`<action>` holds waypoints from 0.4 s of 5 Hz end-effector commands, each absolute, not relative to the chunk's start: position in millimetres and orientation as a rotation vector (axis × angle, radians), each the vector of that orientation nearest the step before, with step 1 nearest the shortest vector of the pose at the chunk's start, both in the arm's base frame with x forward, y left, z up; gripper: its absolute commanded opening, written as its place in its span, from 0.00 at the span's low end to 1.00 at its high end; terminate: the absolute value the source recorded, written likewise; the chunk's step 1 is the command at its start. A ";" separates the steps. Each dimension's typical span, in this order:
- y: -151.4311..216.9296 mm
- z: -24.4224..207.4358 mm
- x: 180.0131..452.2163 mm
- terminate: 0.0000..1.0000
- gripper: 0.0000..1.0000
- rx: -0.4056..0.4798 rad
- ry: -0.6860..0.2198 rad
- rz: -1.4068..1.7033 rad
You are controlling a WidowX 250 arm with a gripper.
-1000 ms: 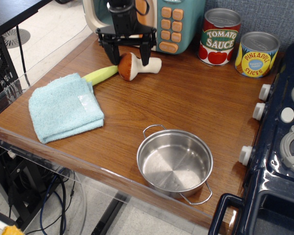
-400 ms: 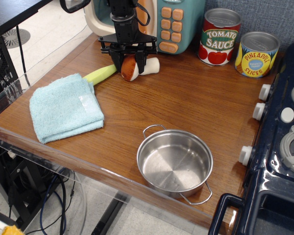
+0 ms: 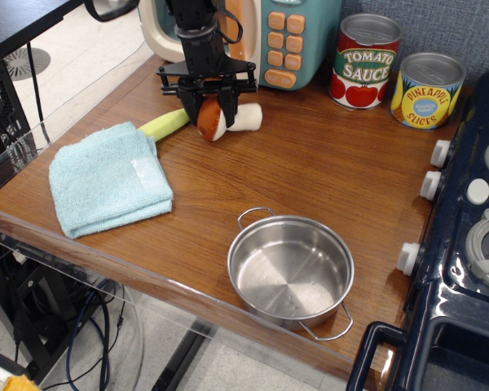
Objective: Pick up the mushroom from the plate, Move the mushrooms to the top left of the table.
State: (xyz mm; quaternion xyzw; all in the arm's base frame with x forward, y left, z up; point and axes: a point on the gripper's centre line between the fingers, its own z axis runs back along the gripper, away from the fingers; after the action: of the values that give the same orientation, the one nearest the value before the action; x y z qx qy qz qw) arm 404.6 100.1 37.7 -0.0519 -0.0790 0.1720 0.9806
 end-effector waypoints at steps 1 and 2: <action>92.7 113.1 380.3 0.00 0.00 -0.156 -0.324 0.292; 67.1 127.2 354.7 0.00 0.00 -0.182 -0.361 0.201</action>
State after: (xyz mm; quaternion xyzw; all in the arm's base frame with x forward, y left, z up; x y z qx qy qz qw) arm 353.0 60.2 106.9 -0.0993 -0.1481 0.1040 0.9785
